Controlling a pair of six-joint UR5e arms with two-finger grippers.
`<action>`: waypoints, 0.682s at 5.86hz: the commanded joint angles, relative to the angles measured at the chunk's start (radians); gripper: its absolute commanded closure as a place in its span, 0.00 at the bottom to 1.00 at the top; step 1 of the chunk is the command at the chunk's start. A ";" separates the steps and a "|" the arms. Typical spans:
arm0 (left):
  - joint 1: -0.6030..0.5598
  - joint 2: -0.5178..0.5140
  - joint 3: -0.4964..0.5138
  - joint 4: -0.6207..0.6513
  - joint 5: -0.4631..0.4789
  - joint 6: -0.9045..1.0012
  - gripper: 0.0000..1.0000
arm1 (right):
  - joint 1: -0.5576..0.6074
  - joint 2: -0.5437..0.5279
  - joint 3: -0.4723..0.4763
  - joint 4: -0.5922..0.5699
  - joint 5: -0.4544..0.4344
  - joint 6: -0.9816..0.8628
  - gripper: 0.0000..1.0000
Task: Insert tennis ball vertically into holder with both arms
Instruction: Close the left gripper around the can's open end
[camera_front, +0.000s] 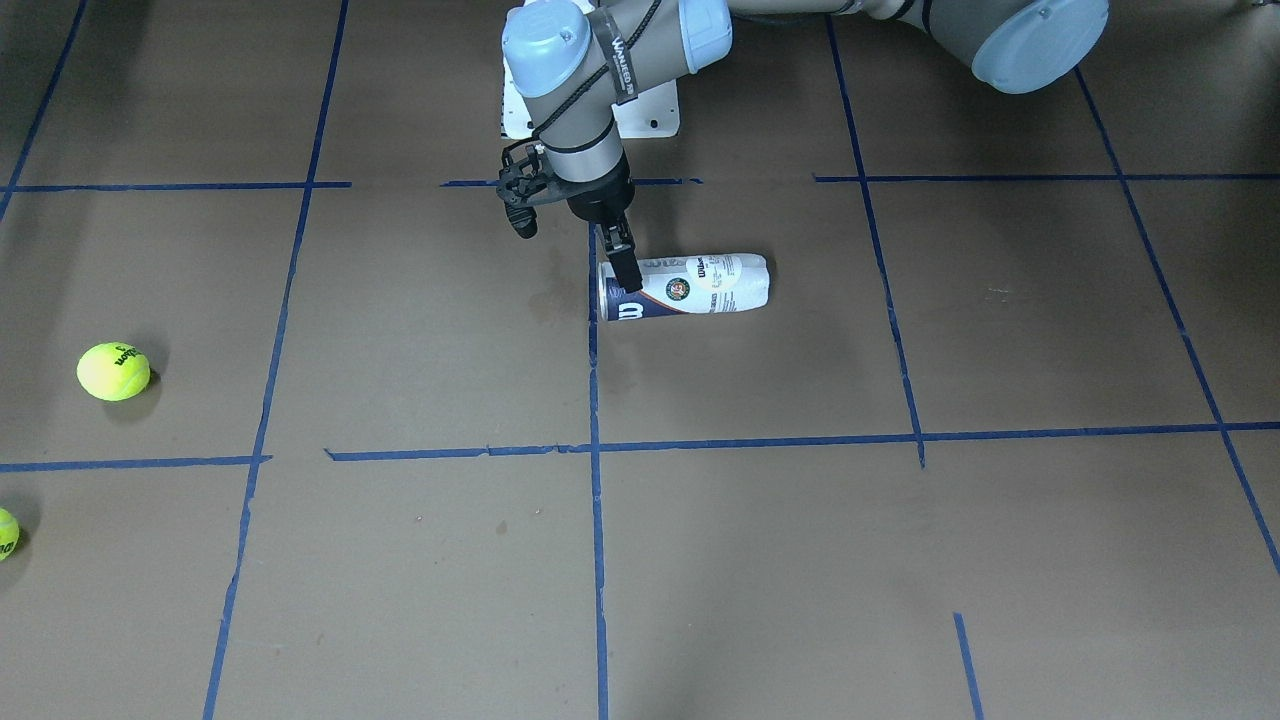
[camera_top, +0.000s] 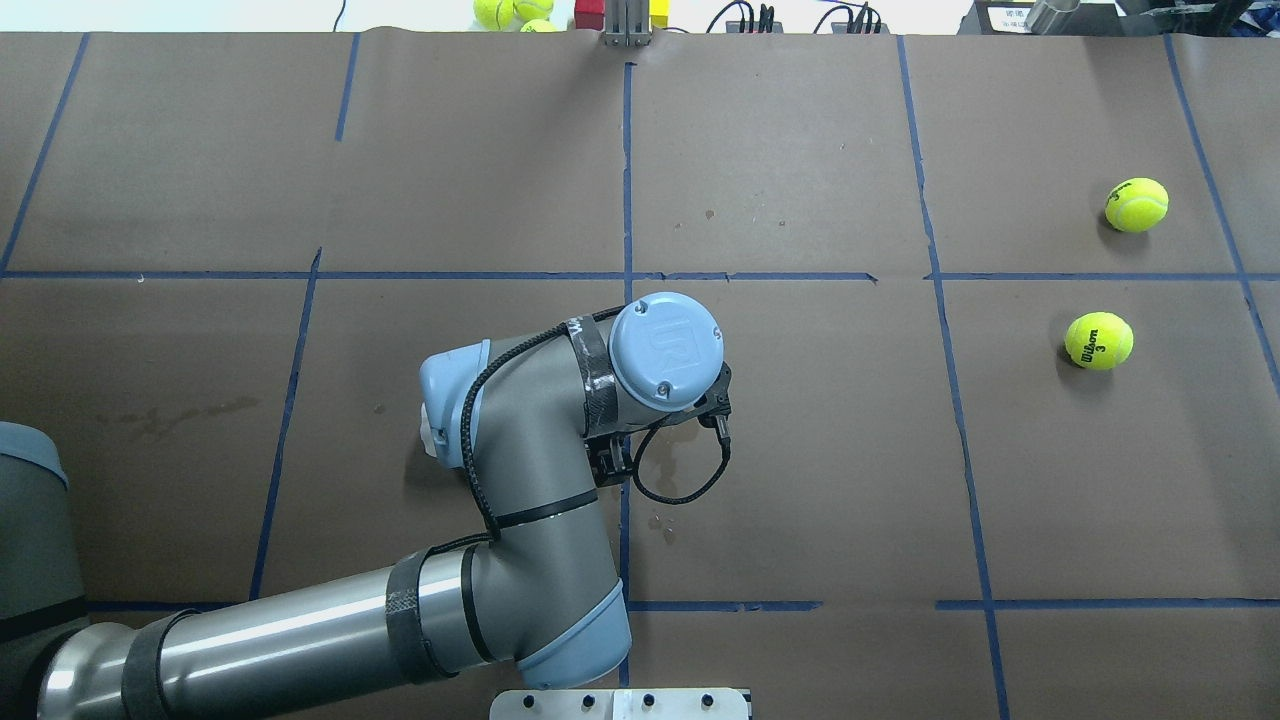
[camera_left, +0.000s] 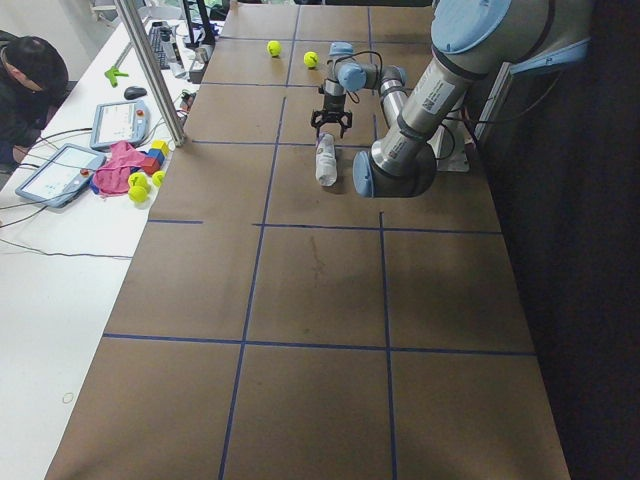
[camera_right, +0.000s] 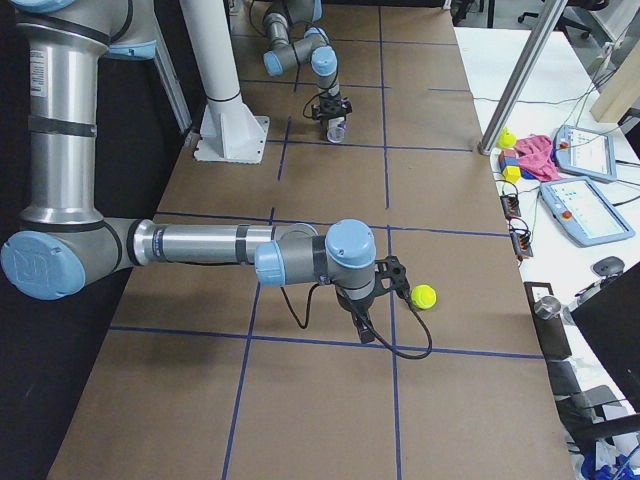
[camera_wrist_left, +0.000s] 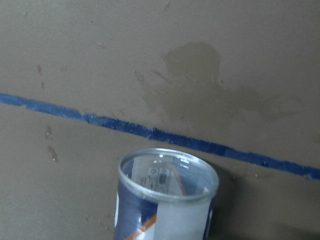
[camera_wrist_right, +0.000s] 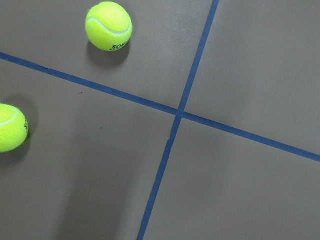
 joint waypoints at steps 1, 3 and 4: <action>0.006 0.010 0.032 -0.037 0.024 -0.006 0.00 | 0.000 0.000 -0.001 0.000 0.000 0.000 0.00; 0.009 0.025 0.039 -0.037 0.024 -0.006 0.00 | 0.000 0.000 -0.008 0.000 0.000 -0.002 0.00; 0.010 0.025 0.043 -0.039 0.024 -0.009 0.01 | 0.000 0.000 -0.008 0.000 0.000 -0.002 0.00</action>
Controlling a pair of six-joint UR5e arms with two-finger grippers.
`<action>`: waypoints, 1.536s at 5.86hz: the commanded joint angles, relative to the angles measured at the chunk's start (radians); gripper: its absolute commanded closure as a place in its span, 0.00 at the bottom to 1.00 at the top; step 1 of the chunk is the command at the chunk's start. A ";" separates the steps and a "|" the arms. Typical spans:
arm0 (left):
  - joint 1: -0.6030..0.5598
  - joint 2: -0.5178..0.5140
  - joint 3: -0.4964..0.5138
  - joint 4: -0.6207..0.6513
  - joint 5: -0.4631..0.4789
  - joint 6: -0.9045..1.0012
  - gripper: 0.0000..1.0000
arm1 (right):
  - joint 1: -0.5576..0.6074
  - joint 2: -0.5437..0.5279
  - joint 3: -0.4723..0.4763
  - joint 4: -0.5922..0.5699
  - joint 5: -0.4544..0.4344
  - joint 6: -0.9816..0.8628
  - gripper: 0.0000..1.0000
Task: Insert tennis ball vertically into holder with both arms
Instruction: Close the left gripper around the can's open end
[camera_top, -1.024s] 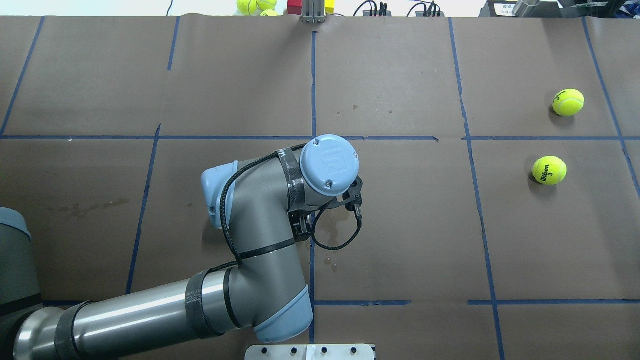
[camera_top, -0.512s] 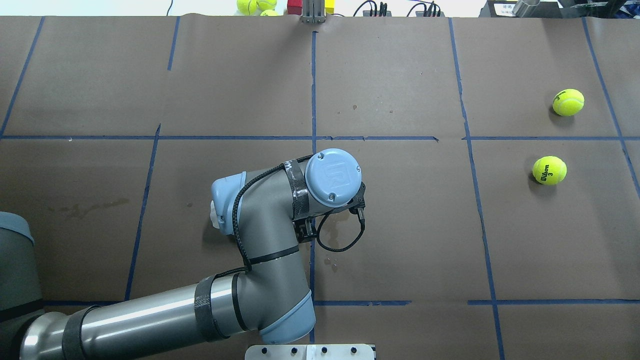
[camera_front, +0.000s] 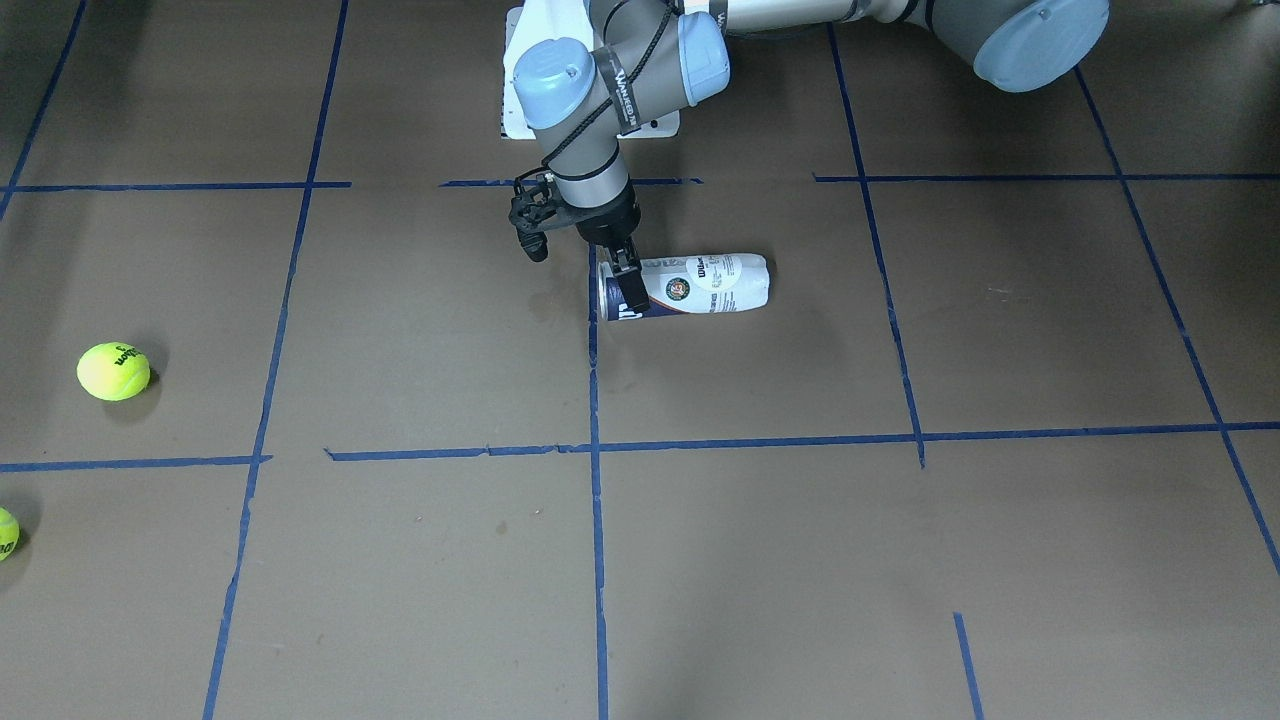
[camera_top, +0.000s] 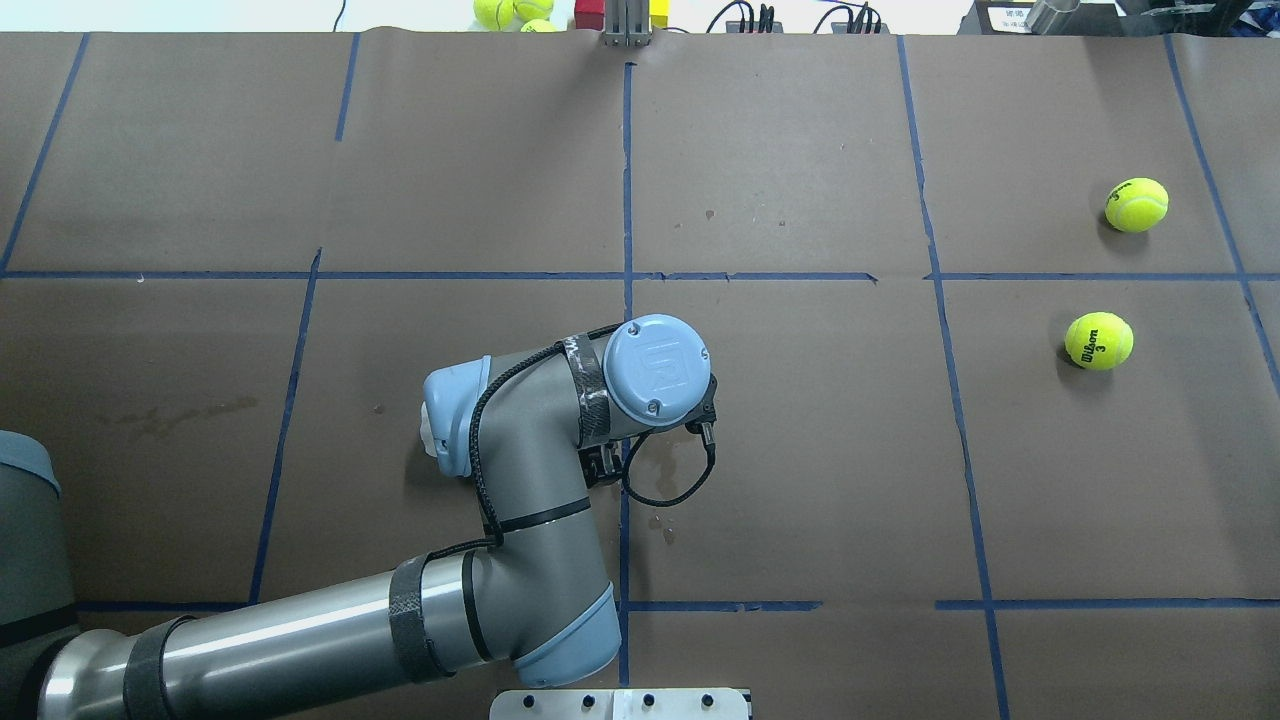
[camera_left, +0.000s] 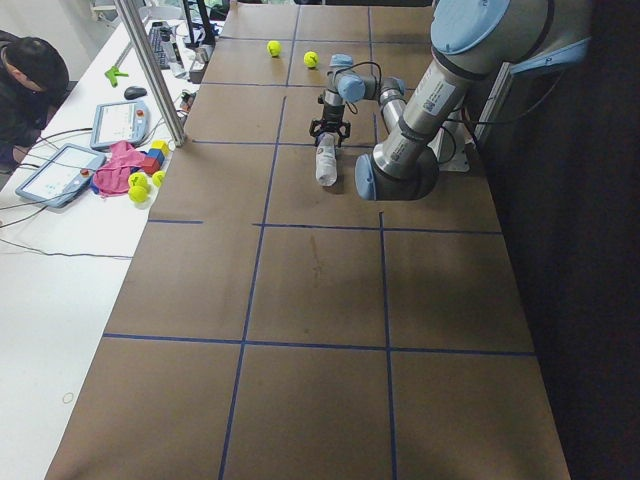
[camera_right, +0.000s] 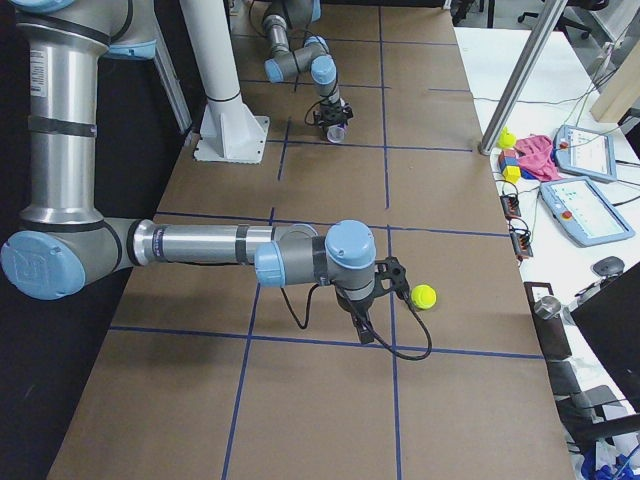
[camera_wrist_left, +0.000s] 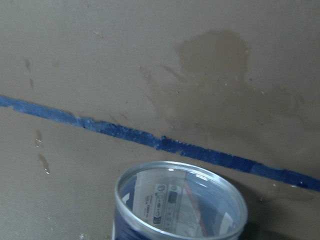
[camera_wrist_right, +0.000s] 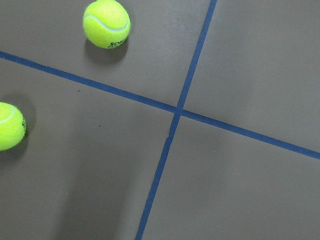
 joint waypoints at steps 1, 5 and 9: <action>0.014 0.003 0.022 -0.035 0.002 -0.002 0.01 | 0.000 0.000 -0.002 0.000 0.000 0.000 0.00; 0.014 0.003 0.050 -0.080 0.003 -0.004 0.13 | 0.000 0.003 -0.011 0.000 0.000 0.000 0.00; -0.001 0.003 -0.113 -0.076 0.000 -0.001 0.22 | 0.000 0.005 -0.012 0.000 0.000 0.001 0.00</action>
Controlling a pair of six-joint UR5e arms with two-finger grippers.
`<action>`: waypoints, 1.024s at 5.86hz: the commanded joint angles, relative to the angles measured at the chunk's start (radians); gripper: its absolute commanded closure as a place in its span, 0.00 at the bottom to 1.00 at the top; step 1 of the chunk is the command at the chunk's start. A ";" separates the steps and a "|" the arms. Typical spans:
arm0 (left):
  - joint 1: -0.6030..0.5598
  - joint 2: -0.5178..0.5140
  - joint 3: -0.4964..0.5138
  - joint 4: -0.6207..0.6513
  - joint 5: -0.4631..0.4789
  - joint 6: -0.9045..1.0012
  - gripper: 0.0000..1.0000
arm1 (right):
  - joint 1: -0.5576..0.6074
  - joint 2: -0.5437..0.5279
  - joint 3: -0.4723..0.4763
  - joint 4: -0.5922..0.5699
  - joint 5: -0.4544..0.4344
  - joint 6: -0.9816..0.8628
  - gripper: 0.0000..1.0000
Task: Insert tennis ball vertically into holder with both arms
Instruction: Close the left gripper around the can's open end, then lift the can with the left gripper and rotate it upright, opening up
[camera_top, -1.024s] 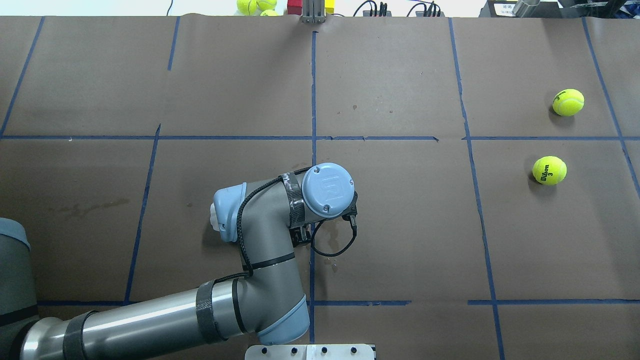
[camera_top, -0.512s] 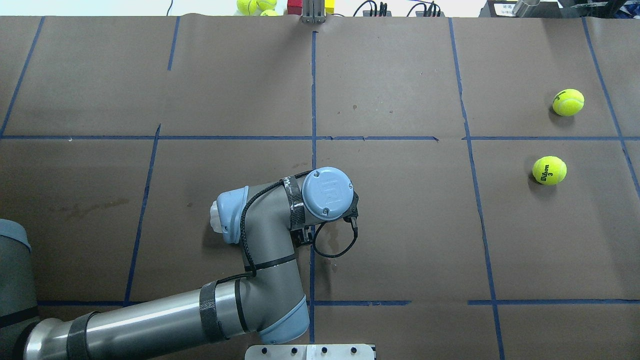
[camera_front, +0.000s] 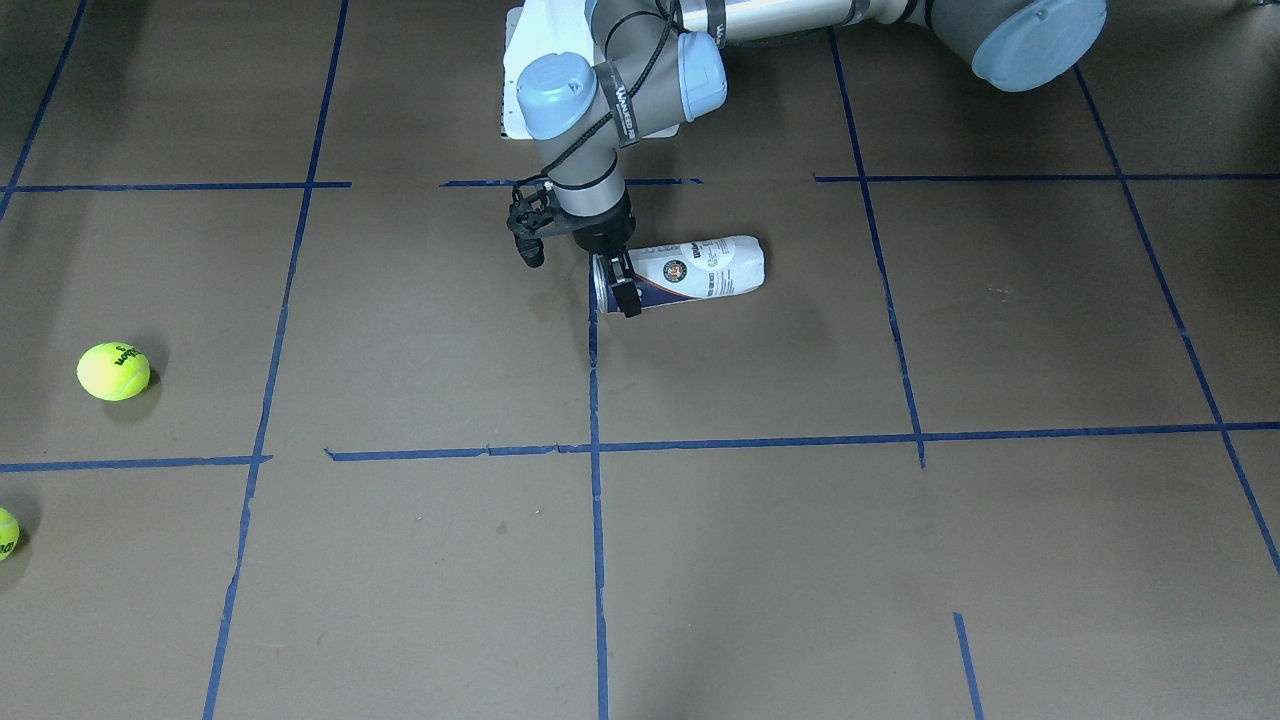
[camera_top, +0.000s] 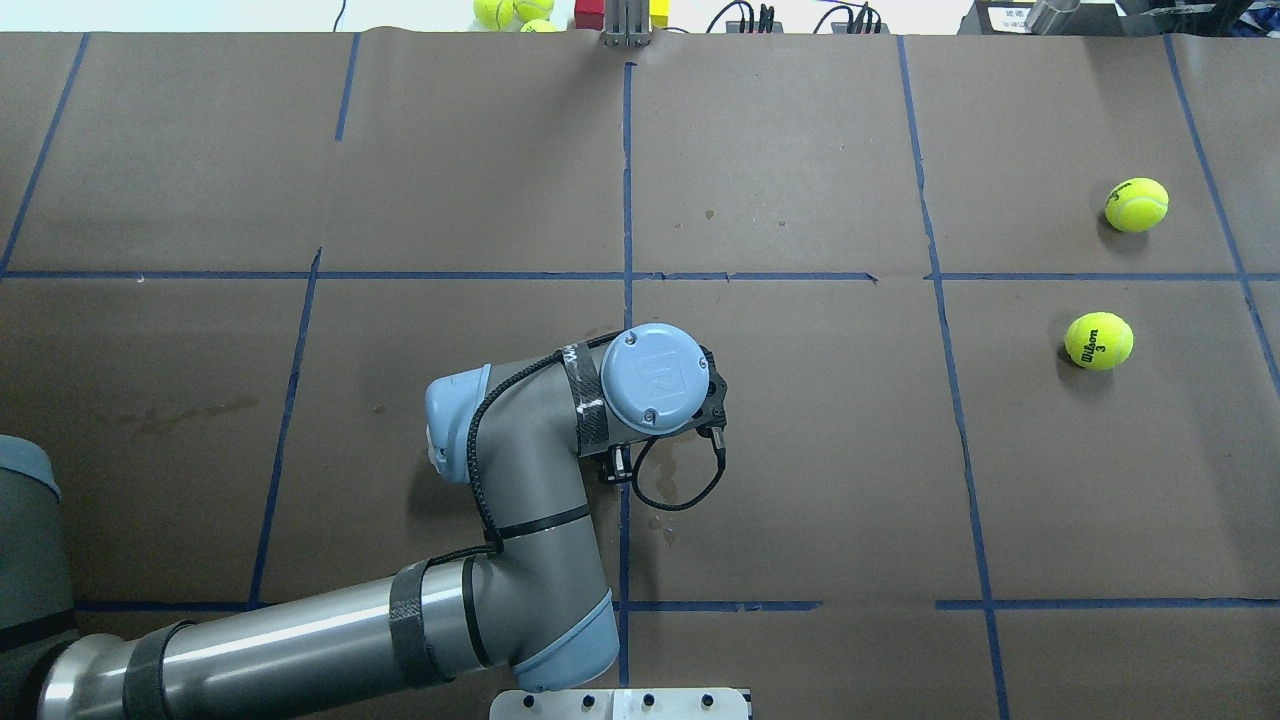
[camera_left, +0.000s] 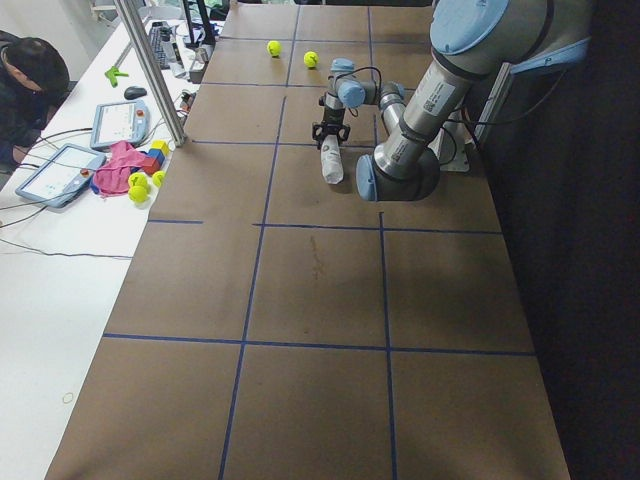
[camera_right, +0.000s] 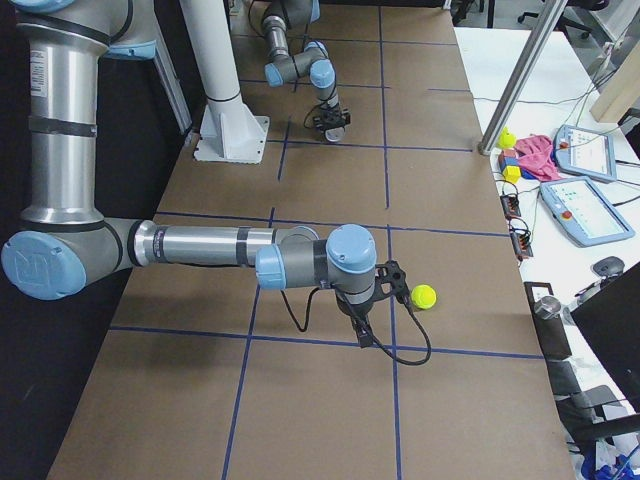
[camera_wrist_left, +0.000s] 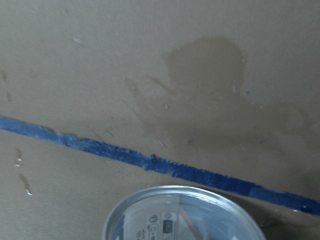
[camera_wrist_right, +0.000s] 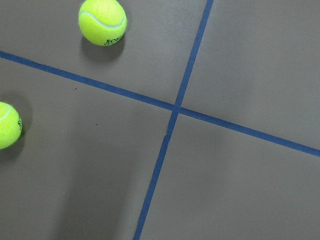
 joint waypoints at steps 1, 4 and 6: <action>-0.012 0.003 -0.170 -0.005 -0.005 -0.006 0.22 | 0.000 0.001 -0.001 0.000 0.000 0.000 0.00; -0.064 0.070 -0.234 -0.439 -0.010 -0.116 0.21 | 0.000 0.004 -0.008 0.000 0.000 0.000 0.00; -0.066 0.099 -0.234 -0.723 -0.010 -0.280 0.21 | 0.000 0.004 -0.009 0.000 0.000 0.000 0.00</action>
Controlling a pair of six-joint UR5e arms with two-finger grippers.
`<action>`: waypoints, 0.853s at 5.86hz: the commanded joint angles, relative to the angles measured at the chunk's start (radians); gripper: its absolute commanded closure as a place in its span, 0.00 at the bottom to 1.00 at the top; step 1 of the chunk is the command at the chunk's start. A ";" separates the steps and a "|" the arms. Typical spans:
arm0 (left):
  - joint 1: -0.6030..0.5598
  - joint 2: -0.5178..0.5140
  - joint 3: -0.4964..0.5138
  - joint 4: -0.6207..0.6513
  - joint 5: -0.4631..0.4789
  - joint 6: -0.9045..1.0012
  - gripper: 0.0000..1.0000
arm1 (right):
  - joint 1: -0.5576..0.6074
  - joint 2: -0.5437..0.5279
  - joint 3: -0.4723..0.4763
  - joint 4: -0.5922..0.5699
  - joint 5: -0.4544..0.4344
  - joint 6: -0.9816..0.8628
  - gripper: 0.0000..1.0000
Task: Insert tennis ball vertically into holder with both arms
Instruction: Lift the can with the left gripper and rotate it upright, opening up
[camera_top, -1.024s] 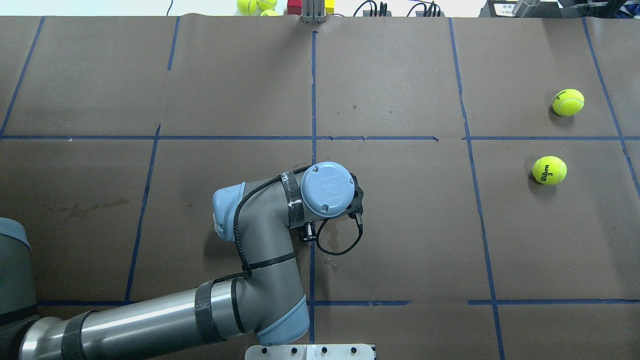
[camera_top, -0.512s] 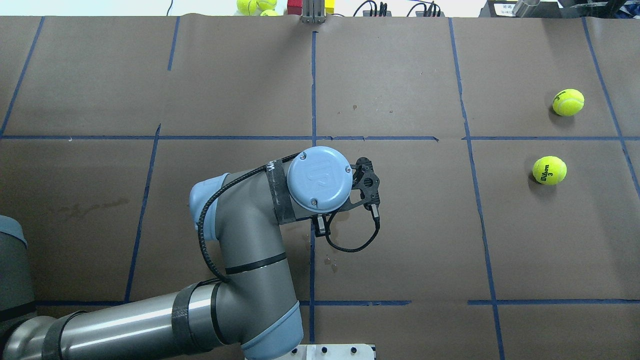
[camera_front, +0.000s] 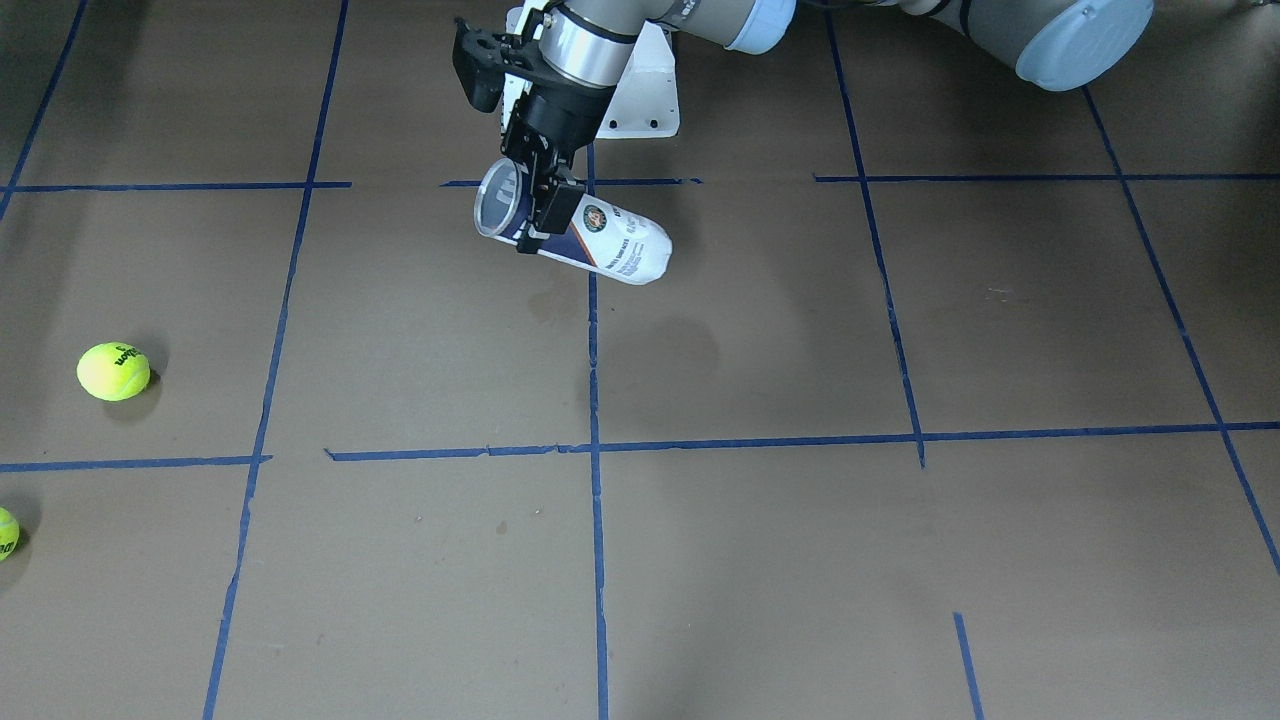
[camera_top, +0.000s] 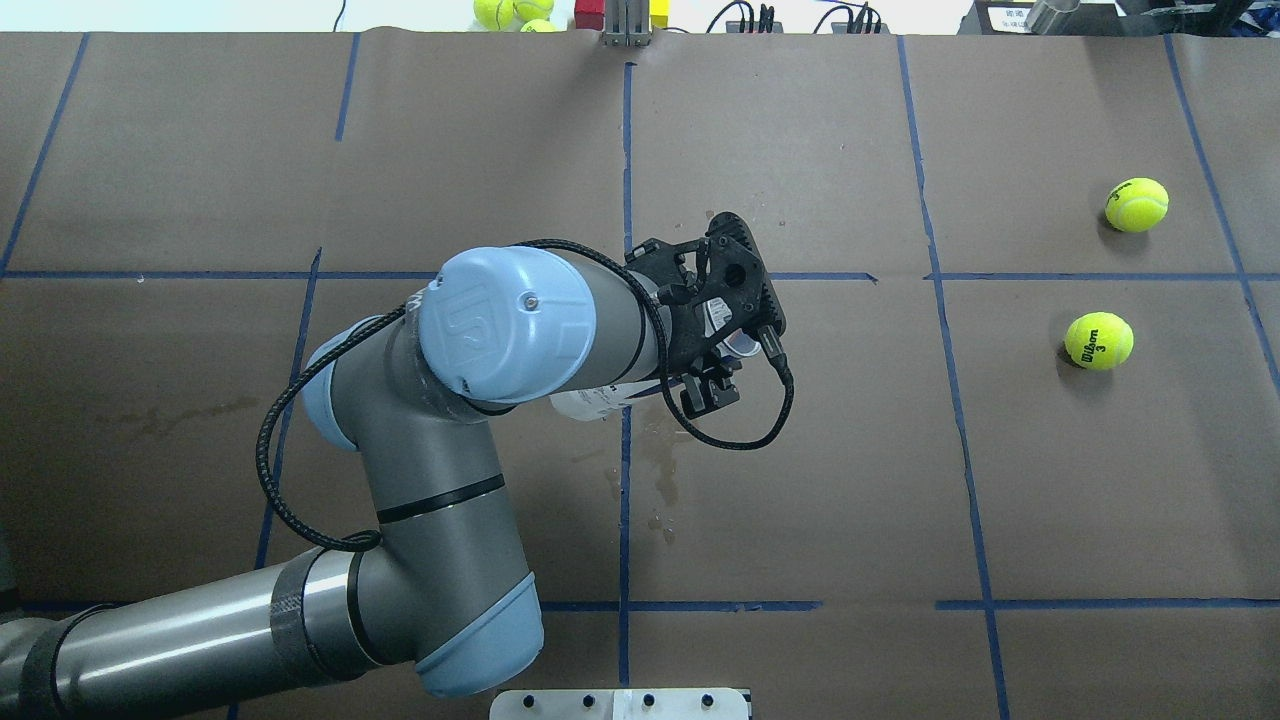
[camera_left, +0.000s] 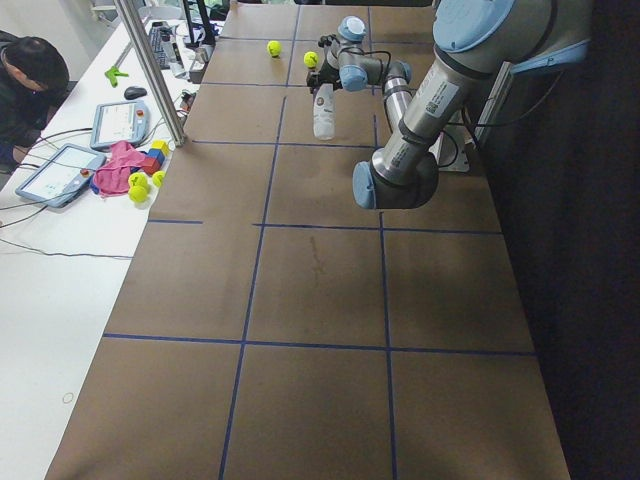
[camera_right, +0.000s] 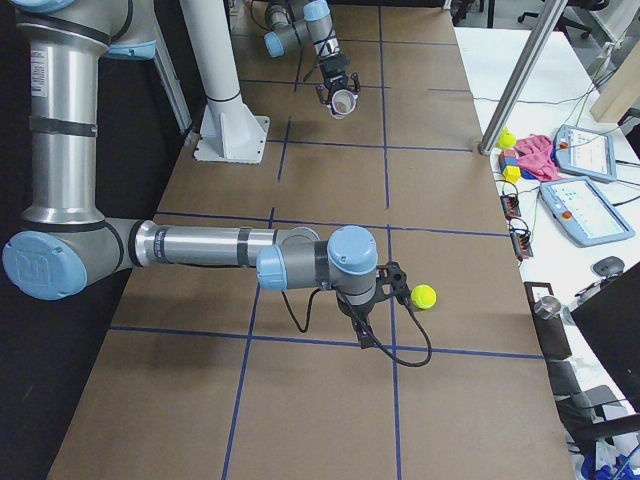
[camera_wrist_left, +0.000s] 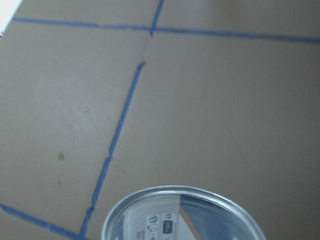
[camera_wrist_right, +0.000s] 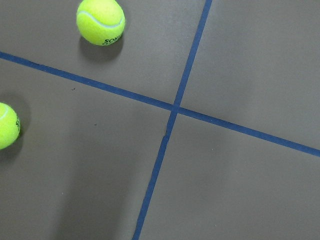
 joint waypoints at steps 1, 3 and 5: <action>-0.005 0.053 0.004 -0.349 0.001 -0.126 0.21 | 0.000 0.000 0.000 0.000 0.000 0.001 0.00; -0.038 0.087 0.007 -0.618 0.001 -0.173 0.21 | 0.000 0.003 -0.002 0.000 0.000 0.001 0.00; -0.064 0.241 0.019 -0.911 0.003 -0.171 0.21 | 0.000 0.005 -0.002 0.000 0.000 0.001 0.00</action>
